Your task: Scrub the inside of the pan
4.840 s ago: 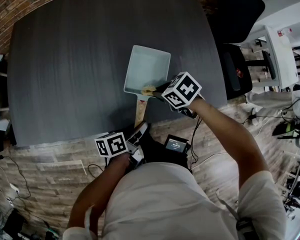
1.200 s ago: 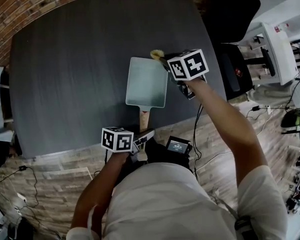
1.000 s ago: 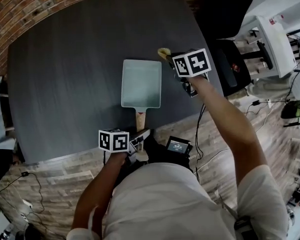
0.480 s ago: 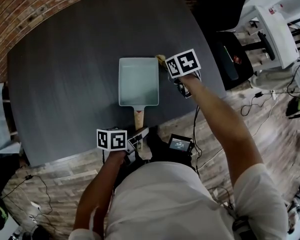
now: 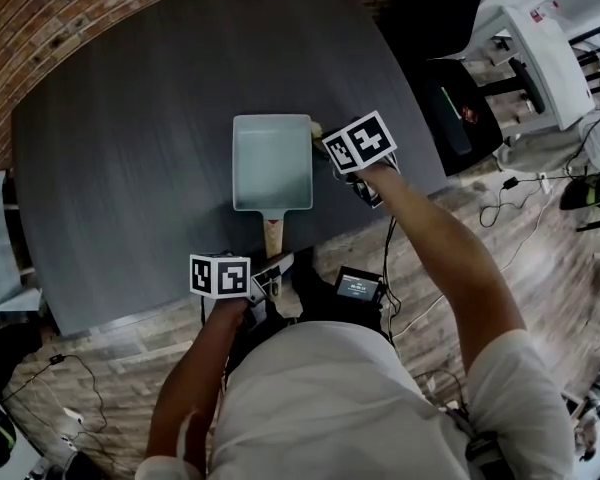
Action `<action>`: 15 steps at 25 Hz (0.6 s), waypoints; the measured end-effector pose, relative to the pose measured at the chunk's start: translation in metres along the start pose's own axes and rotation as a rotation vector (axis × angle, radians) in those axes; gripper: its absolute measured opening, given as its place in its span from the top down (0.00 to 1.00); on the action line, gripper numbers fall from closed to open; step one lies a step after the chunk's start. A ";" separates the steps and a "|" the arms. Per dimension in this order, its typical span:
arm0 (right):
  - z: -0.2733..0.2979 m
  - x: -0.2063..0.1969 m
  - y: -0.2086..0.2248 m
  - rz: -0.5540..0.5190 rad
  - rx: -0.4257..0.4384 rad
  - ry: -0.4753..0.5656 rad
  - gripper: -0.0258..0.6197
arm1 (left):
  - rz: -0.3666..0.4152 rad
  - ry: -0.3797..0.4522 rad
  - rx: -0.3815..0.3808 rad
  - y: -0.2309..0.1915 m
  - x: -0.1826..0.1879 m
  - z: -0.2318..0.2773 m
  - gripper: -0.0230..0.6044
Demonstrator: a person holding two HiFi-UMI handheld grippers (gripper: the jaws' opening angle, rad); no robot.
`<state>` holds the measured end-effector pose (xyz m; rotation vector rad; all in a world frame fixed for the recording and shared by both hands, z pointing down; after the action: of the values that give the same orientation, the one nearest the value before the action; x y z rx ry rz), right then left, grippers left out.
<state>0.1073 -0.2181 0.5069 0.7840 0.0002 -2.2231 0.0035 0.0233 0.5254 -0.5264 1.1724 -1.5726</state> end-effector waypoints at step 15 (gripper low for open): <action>-0.013 -0.042 -0.037 -0.014 0.128 -0.040 0.90 | -0.017 -0.016 0.001 0.001 -0.001 0.002 0.81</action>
<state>0.1114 -0.1614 0.5101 0.8107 -0.1581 -2.2687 0.0059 0.0229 0.5257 -0.5493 1.1575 -1.5809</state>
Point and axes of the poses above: the fingertips, and each gripper's own axes: z forward along the fingers, y to its right, x out of its top, the point moved 5 cm from there along -z, backward along the fingers, and after that the axes turned 6 degrees about y, right-handed, at the moved point
